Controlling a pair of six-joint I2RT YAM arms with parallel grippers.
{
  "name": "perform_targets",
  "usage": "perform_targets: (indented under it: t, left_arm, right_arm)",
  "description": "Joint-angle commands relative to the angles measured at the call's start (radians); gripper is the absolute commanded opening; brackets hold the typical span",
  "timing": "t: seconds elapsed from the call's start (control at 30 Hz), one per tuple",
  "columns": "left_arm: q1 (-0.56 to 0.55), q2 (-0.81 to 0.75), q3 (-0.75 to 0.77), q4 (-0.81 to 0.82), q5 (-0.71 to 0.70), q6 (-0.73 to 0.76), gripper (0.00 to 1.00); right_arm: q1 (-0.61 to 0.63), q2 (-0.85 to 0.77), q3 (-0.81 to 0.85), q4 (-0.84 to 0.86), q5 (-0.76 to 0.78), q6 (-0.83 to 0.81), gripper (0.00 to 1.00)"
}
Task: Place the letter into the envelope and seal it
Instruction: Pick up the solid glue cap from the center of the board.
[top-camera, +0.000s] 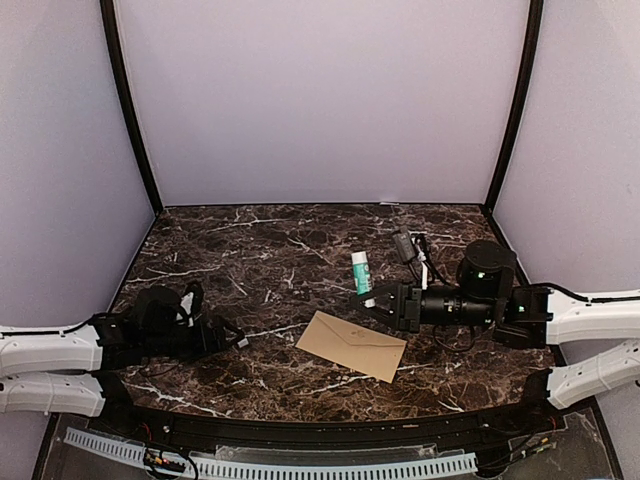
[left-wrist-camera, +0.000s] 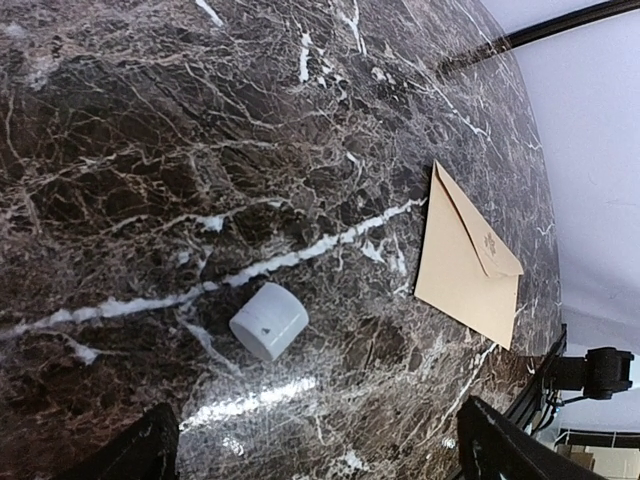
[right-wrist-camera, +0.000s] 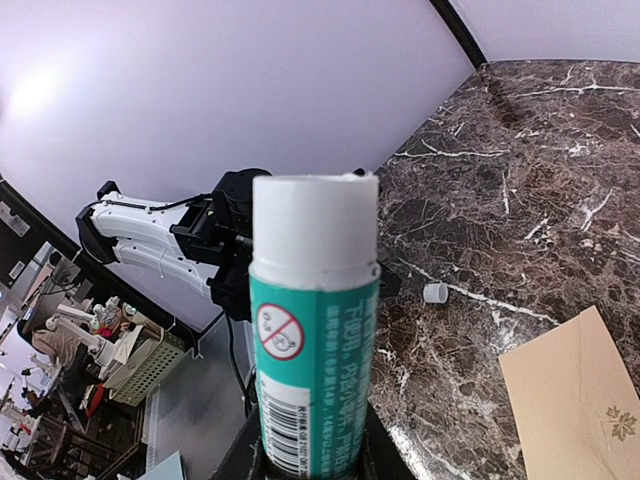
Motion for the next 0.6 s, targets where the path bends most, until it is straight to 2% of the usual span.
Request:
perform_targets:
  t: [0.0,0.57]
  left_arm:
    - [0.006,0.054,-0.022,0.139,0.054,-0.011,0.96]
    - [0.013,0.252,0.0,0.3,0.1,0.006,0.96]
  right_arm:
    - [-0.005,-0.009,-0.014,0.044,-0.008,0.012,0.05]
    - [-0.005,0.007,0.001,0.035,-0.009,0.014,0.05]
